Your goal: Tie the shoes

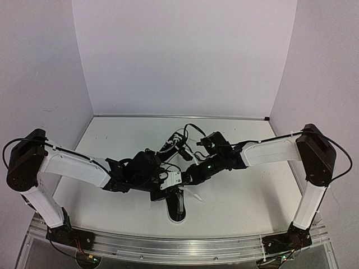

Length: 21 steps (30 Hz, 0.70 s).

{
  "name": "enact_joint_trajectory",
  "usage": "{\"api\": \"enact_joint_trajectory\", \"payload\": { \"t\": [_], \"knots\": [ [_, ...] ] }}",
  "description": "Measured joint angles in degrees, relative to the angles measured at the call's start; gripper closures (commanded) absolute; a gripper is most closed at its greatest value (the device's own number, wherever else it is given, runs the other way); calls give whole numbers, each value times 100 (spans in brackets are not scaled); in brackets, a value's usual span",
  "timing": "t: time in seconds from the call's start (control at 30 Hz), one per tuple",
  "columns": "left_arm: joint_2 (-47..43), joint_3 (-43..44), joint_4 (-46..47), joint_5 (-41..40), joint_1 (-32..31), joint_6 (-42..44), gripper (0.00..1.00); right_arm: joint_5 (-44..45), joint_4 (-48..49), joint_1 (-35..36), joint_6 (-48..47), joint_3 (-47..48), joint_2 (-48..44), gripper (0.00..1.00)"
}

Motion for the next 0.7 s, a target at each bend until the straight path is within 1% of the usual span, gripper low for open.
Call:
{"api": "enact_joint_trajectory", "payload": {
  "t": [0.3,0.5,0.7],
  "knots": [
    [391,-14,595,-298,31,-794,100,-19,144,0,160,-1,0,100],
    [479,-286,1325,-544,30,-1499,100,-74,509,-19,380,-122,-2,100],
    [656,-508,1968,-731,42,-2025,100,-206,786,-15,584,-327,-1,100]
  ]
}}
